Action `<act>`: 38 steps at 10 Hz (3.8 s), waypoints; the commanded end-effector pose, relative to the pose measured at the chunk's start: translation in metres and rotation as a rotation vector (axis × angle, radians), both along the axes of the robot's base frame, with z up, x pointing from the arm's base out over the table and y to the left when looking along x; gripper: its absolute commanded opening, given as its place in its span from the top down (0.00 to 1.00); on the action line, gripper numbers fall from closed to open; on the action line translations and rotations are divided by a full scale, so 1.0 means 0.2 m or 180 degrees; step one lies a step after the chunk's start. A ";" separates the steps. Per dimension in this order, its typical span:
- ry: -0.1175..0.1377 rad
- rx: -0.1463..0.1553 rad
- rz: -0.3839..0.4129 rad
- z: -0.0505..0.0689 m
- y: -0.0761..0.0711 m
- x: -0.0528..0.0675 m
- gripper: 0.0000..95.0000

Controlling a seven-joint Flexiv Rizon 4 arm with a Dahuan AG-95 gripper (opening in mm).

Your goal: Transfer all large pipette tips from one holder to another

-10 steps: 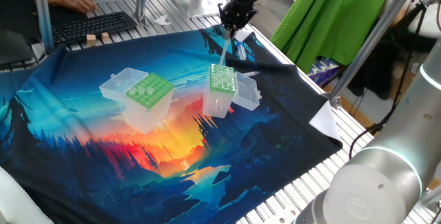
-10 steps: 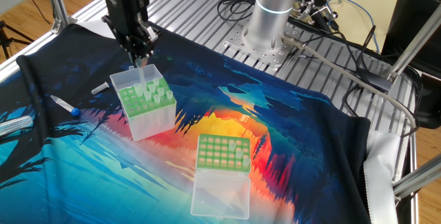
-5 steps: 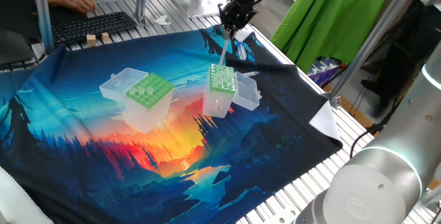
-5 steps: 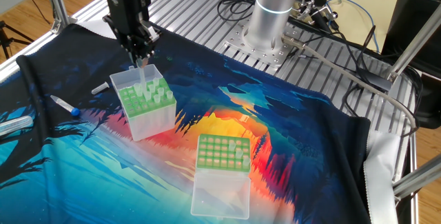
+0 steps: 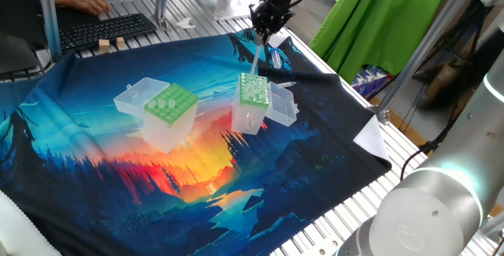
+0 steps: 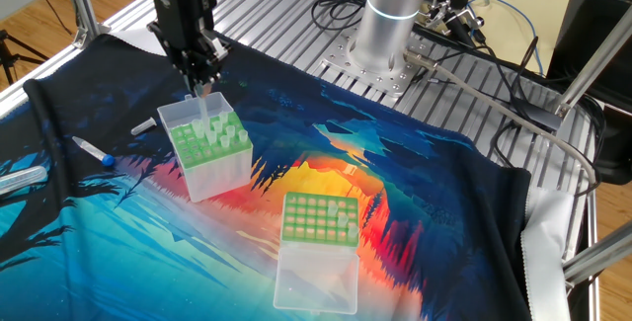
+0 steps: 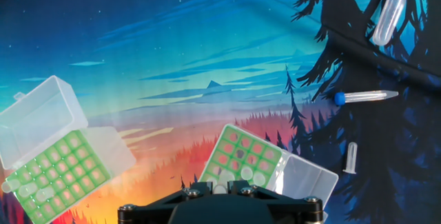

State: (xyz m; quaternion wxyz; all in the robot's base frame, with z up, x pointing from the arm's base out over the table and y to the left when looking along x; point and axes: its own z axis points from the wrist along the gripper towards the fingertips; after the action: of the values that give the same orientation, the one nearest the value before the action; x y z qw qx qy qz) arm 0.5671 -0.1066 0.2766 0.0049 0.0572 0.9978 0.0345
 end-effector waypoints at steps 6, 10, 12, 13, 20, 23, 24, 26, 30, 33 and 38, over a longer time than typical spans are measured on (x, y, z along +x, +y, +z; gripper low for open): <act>0.0044 0.0030 -0.0226 0.07 0.03 0.06 1.00; 0.0070 0.0001 -0.0245 0.15 0.01 0.08 1.00; 0.0071 0.0007 -0.0259 0.15 0.01 0.08 1.00; 0.0051 -0.0002 -0.0250 0.15 0.01 0.08 1.00; 0.0020 -0.0011 -0.0252 0.14 0.01 0.08 1.00; -0.0018 -0.0014 -0.0226 0.12 0.02 0.09 1.00; -0.0023 -0.0019 -0.0222 0.11 0.02 0.10 1.00; -0.0025 -0.0018 -0.0210 0.11 0.02 0.09 1.00; -0.0045 -0.0025 -0.0157 0.07 0.01 0.09 1.00; -0.0057 -0.0016 -0.0171 0.05 0.01 0.08 1.00; -0.0084 -0.0008 -0.0141 0.02 0.00 0.05 1.00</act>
State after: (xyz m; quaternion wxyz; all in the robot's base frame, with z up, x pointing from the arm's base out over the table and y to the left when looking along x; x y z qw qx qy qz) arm 0.5759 -0.1076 0.2793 0.0198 0.0790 0.9961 0.0341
